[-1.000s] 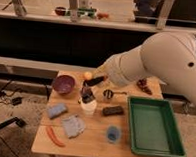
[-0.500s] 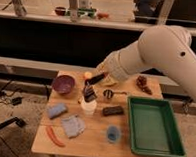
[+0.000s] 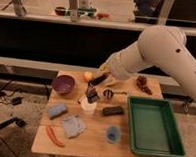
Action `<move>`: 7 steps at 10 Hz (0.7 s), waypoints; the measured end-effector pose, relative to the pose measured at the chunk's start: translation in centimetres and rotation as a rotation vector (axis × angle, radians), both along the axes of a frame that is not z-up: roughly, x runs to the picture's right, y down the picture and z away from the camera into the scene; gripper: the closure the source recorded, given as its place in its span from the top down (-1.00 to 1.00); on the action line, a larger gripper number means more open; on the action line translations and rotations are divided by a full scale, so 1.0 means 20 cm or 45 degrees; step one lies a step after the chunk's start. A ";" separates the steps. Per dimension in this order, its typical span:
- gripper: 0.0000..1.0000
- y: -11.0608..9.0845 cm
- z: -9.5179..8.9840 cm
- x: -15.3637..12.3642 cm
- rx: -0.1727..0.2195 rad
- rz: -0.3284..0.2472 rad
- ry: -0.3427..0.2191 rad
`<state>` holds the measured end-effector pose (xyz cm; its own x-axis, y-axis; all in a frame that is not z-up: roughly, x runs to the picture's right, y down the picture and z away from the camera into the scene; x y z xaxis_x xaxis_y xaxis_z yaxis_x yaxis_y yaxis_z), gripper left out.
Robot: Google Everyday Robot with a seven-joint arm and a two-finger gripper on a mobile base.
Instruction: Place brush in paper cup
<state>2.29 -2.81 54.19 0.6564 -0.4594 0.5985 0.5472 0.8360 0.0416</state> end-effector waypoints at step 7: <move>-0.70 -0.01 0.16 -0.04 -0.086 -0.104 0.002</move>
<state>1.54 -3.04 57.42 0.6196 -0.4698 0.6289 0.6134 0.7896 -0.0145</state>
